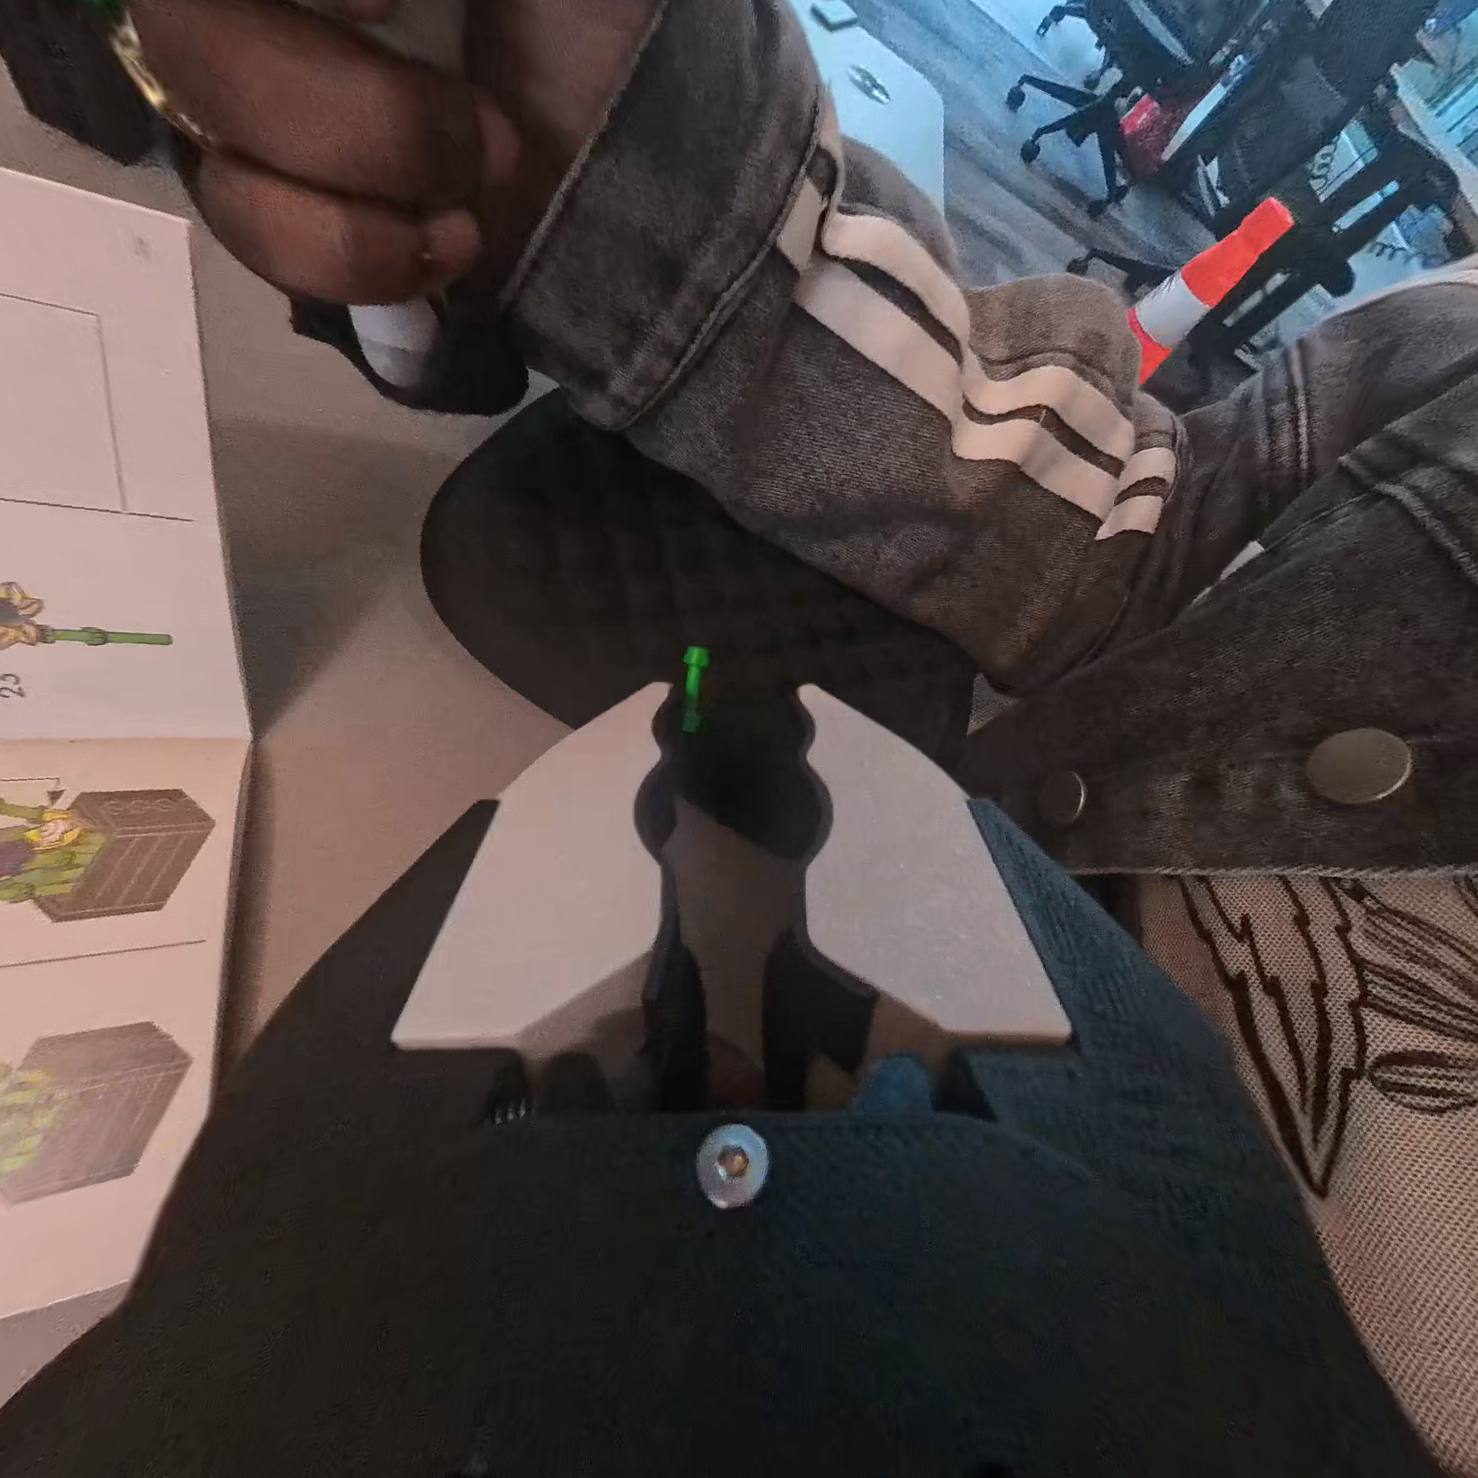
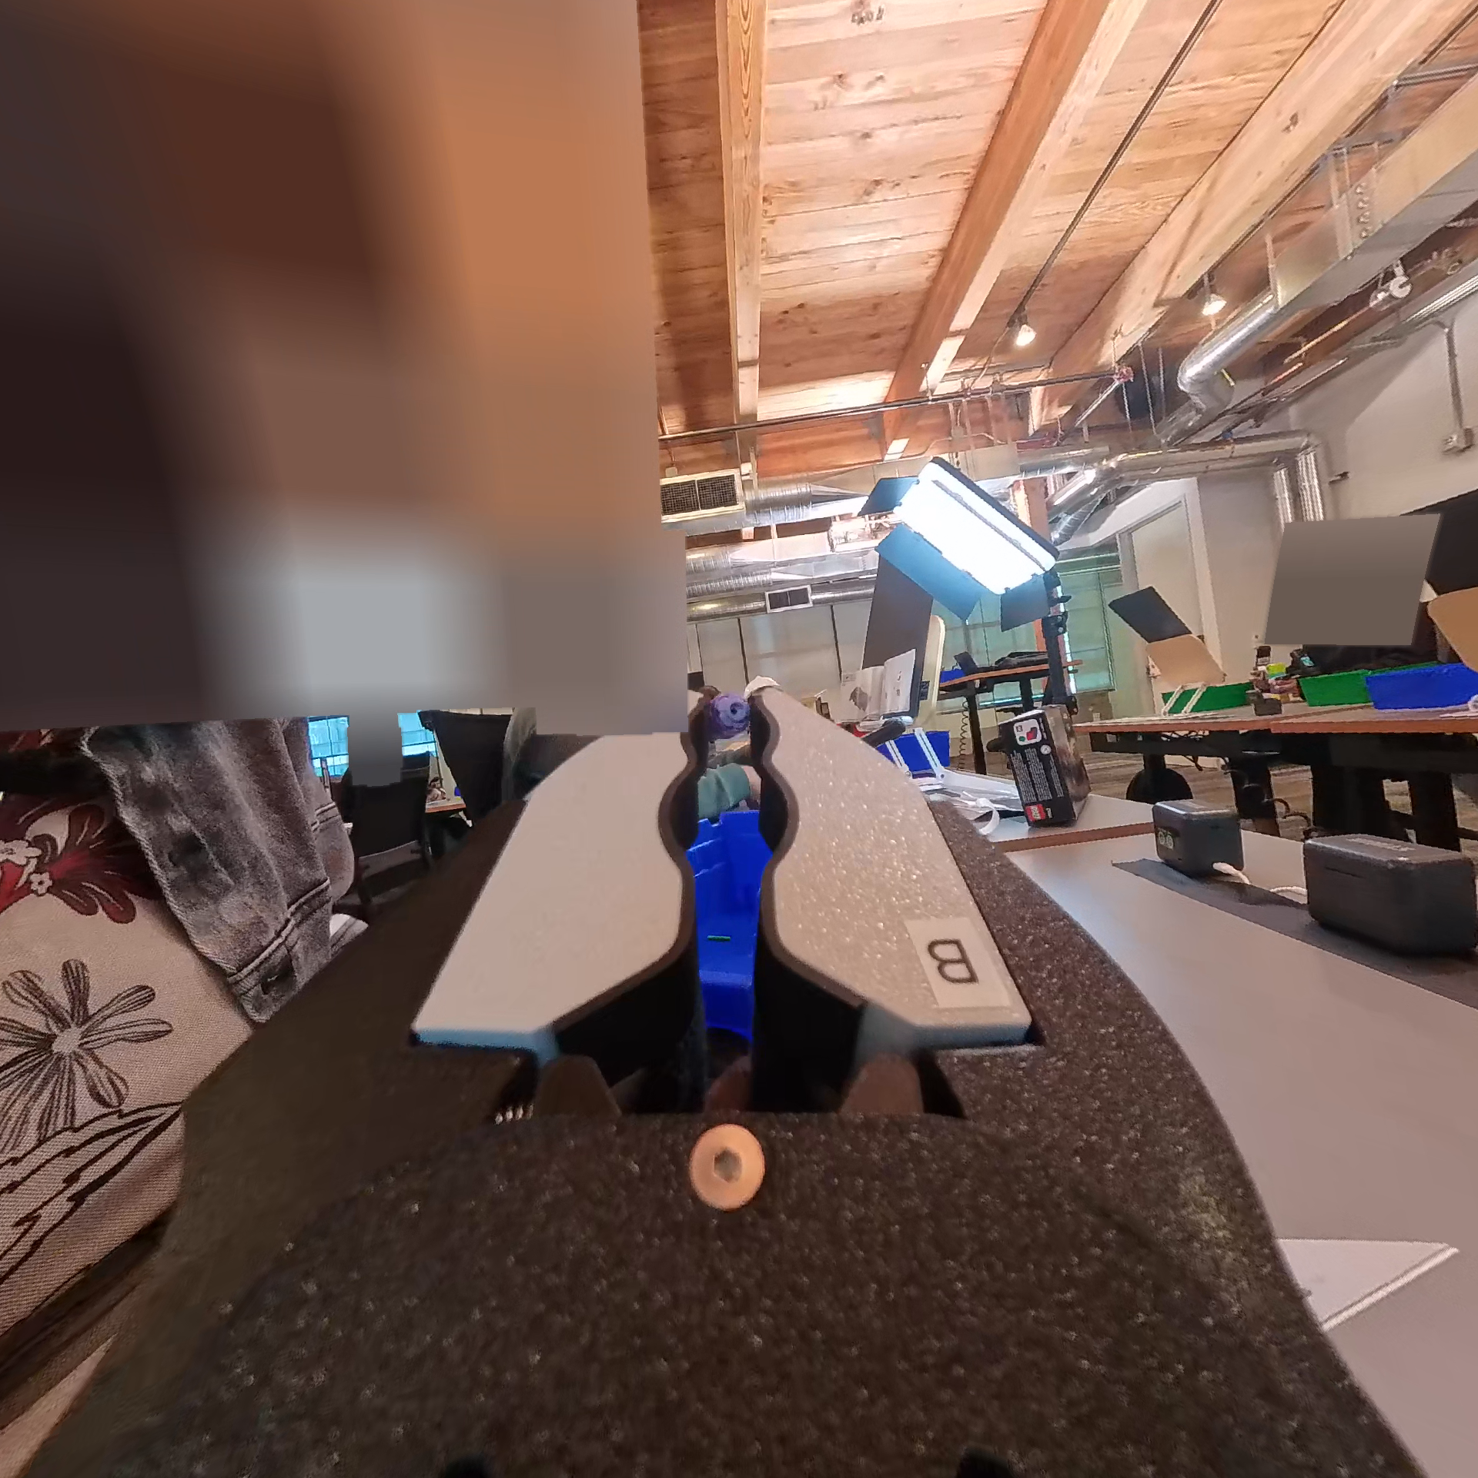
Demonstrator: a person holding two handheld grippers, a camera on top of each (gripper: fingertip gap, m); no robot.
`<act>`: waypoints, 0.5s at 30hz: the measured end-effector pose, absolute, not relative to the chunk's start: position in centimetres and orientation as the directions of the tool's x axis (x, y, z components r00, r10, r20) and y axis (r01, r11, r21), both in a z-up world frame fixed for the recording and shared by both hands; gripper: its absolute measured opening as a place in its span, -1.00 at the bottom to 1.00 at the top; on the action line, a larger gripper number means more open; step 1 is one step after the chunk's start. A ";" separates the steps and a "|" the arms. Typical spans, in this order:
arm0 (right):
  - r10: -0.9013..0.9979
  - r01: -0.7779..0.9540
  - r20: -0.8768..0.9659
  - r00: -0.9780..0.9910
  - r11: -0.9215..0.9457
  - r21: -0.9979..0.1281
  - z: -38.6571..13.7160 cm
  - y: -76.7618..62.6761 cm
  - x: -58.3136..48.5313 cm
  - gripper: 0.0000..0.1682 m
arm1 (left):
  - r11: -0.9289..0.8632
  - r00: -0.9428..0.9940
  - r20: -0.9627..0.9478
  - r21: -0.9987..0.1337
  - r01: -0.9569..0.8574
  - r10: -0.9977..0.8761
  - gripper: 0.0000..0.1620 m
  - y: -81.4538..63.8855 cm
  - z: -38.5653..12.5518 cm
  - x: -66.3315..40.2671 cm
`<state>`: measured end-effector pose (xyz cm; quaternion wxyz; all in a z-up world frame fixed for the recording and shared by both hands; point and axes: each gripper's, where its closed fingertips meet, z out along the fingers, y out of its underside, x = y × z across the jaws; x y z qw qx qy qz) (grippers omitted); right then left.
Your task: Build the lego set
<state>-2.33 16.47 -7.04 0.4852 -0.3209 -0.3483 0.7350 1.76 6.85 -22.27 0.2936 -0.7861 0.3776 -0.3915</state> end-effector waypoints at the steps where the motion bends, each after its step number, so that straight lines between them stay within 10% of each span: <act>1: 0.937 -0.487 -0.134 -0.323 -0.286 -0.825 -7.1 16.5 -2.4 -0.89 | -0.530 0.406 0.385 -0.772 -0.350 -0.829 -0.70 6.8 -21.9 1.5; 7: 0.939 -0.486 -0.133 -0.318 -0.282 -0.828 -7.1 16.6 -2.5 -0.89 | -0.583 0.298 0.500 -0.702 -0.409 -0.813 -0.65 4.7 -23.2 3.0; 15: 0.932 -0.428 -0.139 -0.335 -0.282 -0.858 -7.8 15.9 -3.2 -0.89 | -0.278 0.686 0.048 -0.933 -0.228 -0.726 -0.65 11.3 -18.2 -6.5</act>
